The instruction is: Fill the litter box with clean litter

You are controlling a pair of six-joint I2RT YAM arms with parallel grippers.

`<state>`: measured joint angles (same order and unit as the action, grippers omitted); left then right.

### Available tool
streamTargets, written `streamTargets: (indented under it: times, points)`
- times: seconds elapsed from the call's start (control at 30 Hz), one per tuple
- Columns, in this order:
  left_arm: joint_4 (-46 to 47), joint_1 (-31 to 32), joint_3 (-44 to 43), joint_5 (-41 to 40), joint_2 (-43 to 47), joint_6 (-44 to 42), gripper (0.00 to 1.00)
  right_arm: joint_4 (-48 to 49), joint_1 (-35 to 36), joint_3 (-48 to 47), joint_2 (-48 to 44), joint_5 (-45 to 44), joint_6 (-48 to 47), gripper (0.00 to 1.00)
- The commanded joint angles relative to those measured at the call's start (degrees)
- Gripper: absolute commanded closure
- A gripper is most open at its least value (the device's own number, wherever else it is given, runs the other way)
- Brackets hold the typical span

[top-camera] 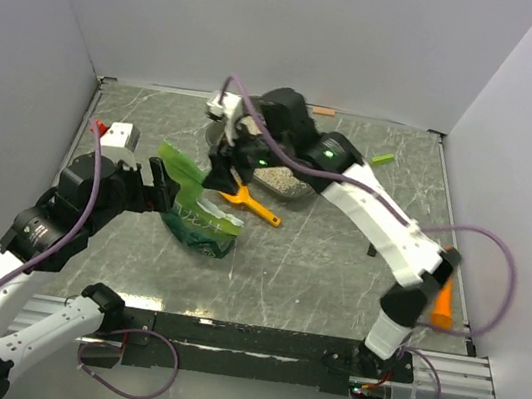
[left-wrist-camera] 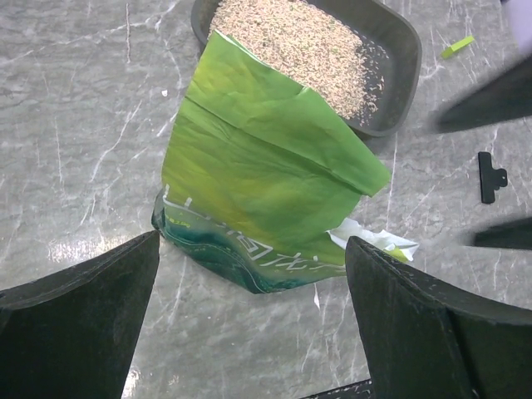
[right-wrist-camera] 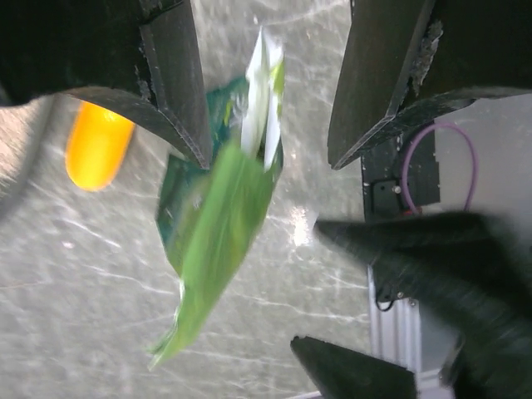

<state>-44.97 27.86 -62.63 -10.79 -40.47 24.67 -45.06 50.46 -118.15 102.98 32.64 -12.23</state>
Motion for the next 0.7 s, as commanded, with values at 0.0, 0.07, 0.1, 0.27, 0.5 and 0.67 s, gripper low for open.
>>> streamTargets:
  times: [0.0, 0.07, 0.1, 0.27, 0.5, 0.67]
  points:
    - [0.9, 0.2, -3.8, 0.2, -0.9, -0.9, 0.03, 5.3, -0.4, 8.1, -12.4, -4.5, -0.9, 0.35]
    - [0.4, 0.2, -5.1, 0.9, -2.0, -0.2, 0.03, 5.5, -0.4, 12.4, -15.5, -6.0, 0.3, 0.38]
    - [0.4, 0.2, -6.5, 1.1, -3.2, 0.0, 0.03, 5.6, -0.4, 13.9, -16.4, -6.1, 0.4, 0.40]
    - [0.9, 0.2, -12.1, 3.0, -7.7, 1.3, 0.03, 6.3, -0.3, 22.9, -20.4, -6.7, 2.3, 0.46]
    - [3.9, 0.2, -18.1, 3.6, -14.8, -8.5, 0.03, 11.7, -0.3, 34.4, -26.7, -4.9, 4.9, 0.41]
    - [8.9, 0.2, -19.0, 1.1, -15.9, -18.5, 0.03, 11.7, -0.3, 39.1, -29.9, -4.5, 5.9, 0.41]
